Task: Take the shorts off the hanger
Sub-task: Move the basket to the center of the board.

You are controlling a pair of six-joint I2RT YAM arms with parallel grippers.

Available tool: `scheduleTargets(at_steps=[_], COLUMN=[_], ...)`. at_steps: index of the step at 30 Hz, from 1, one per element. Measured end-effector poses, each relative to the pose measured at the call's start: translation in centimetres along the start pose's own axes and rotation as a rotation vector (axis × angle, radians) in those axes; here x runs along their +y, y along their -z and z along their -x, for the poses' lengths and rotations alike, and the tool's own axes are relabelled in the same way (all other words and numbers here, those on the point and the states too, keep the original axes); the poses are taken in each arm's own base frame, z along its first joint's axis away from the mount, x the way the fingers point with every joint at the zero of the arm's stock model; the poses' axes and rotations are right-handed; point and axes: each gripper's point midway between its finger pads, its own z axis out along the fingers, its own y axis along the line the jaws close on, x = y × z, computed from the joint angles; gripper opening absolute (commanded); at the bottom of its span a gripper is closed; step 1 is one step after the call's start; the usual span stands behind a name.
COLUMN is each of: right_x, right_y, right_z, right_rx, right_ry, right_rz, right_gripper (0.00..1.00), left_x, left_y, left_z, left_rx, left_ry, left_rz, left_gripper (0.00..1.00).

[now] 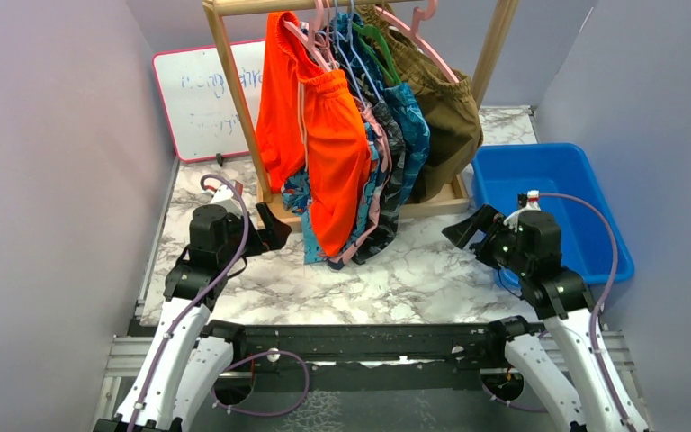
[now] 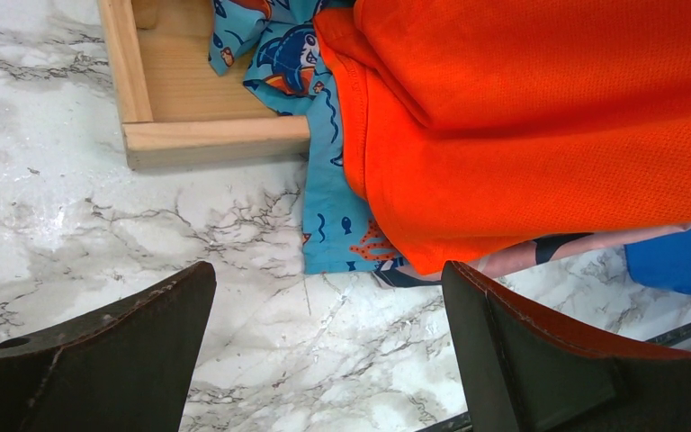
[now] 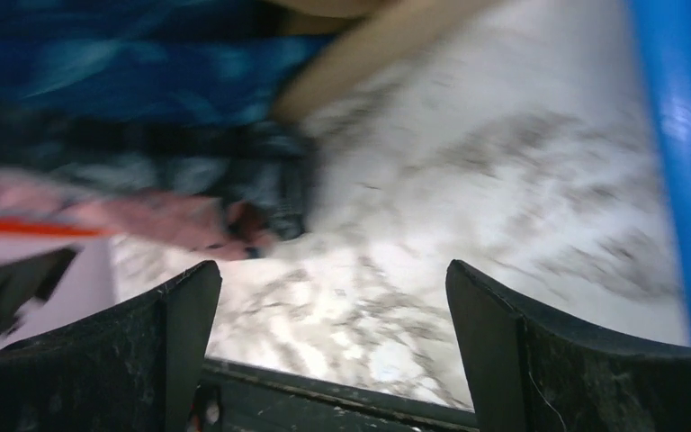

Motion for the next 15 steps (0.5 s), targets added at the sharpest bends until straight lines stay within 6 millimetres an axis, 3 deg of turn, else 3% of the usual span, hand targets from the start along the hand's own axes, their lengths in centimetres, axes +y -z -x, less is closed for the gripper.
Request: scheduleTargets(at_steps=[1,2,8,15], right_x=[2.6,2.8,12.3,18.4], right_y=[1.0,1.2,6.8,12.3], right_z=[0.5,0.5,0.5,2.7], right_rx=[-0.017,-0.021,0.04,0.062], right_ry=[0.059,0.066,0.275,0.482], right_rz=[0.145,0.156,0.663,0.921], right_gripper=[0.9,0.87,0.8,0.78], left_x=[0.0,0.0,0.0,0.0], left_y=[0.0,0.0,0.0,0.0], left_z=[0.0,0.0,0.0,0.0], left_rx=[0.0,0.0,0.0,-0.001], left_ry=[-0.002,-0.002,-0.003,-0.003], left_rz=[0.0,0.0,-0.002,-0.003], left_gripper=[0.99,0.99,0.99,0.99])
